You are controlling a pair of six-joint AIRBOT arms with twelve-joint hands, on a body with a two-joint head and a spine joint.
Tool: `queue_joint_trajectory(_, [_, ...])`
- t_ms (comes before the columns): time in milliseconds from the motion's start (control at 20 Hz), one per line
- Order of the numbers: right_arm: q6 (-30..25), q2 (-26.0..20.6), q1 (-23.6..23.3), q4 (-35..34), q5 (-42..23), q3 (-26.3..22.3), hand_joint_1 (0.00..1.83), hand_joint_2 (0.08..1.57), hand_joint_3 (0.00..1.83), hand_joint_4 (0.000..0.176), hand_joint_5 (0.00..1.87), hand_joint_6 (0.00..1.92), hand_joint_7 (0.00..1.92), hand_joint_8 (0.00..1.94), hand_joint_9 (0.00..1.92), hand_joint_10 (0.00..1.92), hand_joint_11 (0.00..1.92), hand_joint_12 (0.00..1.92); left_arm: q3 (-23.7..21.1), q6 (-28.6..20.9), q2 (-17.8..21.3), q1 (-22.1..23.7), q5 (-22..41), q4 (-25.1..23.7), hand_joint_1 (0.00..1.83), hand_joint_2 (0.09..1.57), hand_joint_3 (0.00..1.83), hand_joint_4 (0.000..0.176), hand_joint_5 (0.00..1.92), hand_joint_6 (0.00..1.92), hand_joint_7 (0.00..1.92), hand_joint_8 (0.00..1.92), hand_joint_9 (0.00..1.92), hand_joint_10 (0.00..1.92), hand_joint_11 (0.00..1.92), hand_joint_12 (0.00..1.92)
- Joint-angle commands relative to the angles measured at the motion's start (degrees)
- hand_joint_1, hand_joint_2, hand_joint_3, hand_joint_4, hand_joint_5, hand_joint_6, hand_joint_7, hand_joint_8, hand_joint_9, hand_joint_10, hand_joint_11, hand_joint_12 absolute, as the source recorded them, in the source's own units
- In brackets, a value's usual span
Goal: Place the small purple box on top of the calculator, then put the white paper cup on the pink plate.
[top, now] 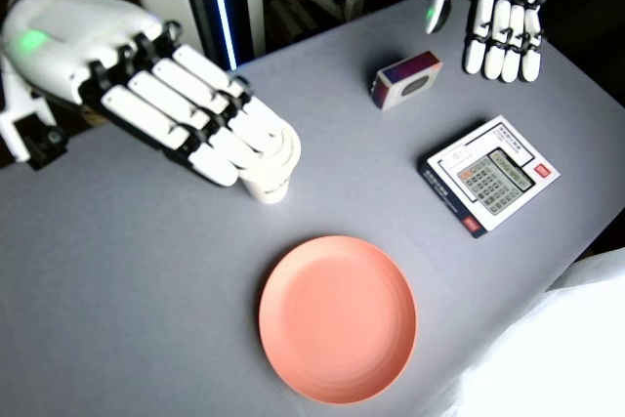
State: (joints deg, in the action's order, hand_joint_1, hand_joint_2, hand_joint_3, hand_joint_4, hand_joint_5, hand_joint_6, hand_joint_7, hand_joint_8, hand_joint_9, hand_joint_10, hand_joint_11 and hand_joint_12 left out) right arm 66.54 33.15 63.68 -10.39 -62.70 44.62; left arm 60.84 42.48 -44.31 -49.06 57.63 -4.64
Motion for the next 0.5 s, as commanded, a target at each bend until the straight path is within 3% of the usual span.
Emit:
queue_joint_trajectory(0, [0.6, 0.0, -1.1, -0.6, -7.0, 0.0, 0.00, 1.16, 0.00, 0.165, 0.00, 0.00, 0.00, 0.00, 0.00, 0.00, 0.00, 0.00, -0.1, 0.2, -0.7, 1.4, 5.4, -0.3, 0.10, 1.34, 0.03, 0.044, 0.00, 0.00, 0.00, 0.00, 0.00, 0.00, 0.00, 0.00])
queue_joint_trajectory(50, [0.7, 0.0, -1.1, -0.6, -7.0, 0.0, 0.00, 1.16, 0.00, 0.163, 0.00, 0.00, 0.00, 0.00, 0.00, 0.00, 0.00, 0.00, 0.0, 0.2, -0.9, 1.7, 5.0, -0.6, 0.09, 1.34, 0.03, 0.033, 0.00, 0.00, 0.00, 0.00, 0.00, 0.00, 0.00, 0.00])
queue_joint_trajectory(100, [0.8, 0.1, -1.1, -0.7, -7.0, 0.0, 0.00, 1.17, 0.00, 0.113, 0.00, 0.00, 0.00, 0.00, 0.00, 0.00, 0.00, 0.00, 0.2, 0.1, -1.3, 2.4, 4.4, -1.1, 0.03, 1.32, 0.02, 0.022, 0.00, 0.00, 0.00, 0.00, 0.00, 0.00, 0.00, 0.00])
queue_joint_trajectory(150, [0.8, 0.1, -1.1, -0.8, -7.0, 0.0, 0.00, 1.19, 0.00, 0.107, 0.00, 0.00, 0.00, 0.00, 0.00, 0.00, 0.00, 0.00, 0.3, 0.1, -1.5, 2.9, 3.7, -1.7, 0.04, 1.30, 0.00, 0.031, 0.00, 0.00, 0.00, 0.00, 0.00, 0.00, 0.00, 0.00])
queue_joint_trajectory(300, [0.8, 0.0, -1.5, -0.8, -7.0, -0.1, 0.00, 1.20, 0.00, 0.106, 0.00, 0.00, 0.00, 0.00, 0.00, 0.00, 0.00, 0.00, 0.1, 0.1, -1.4, 3.1, 3.8, -1.9, 0.04, 1.29, 0.00, 0.034, 0.00, 0.00, 0.00, 0.00, 0.00, 0.00, 0.00, 0.00])
queue_joint_trajectory(350, [0.9, 0.0, -1.5, -0.8, -7.1, -0.2, 0.00, 1.24, 0.00, 0.068, 0.00, 0.00, 0.00, 0.00, 0.00, 0.00, 0.00, 0.00, -0.4, 0.1, -0.7, 3.0, 3.4, -1.9, 0.06, 1.26, 0.00, 0.057, 0.00, 0.00, 0.00, 0.00, 0.00, 0.00, 0.00, 0.00])
queue_joint_trajectory(400, [1.0, 0.0, -1.5, -0.8, -7.1, -0.3, 0.00, 1.24, 0.00, 0.068, 0.00, 0.00, 0.00, 0.00, 0.00, 0.00, 0.00, 0.00, -0.5, 0.1, -0.4, 3.0, 3.3, -2.0, 0.06, 1.26, 0.00, 0.057, 0.00, 0.00, 0.00, 0.00, 0.00, 0.00, 0.00, 0.00])
queue_joint_trajectory(450, [1.3, 0.0, -1.5, -0.8, -7.1, -0.4, 0.00, 1.23, 0.00, 0.022, 0.00, 0.00, 0.00, 0.00, 0.00, 0.00, 0.00, 0.00, -0.7, 0.1, 0.2, 2.9, 2.9, -2.0, 0.15, 1.21, 0.00, 0.068, 0.00, 0.00, 0.00, 0.00, 0.00, 0.00, 0.00, 0.00])
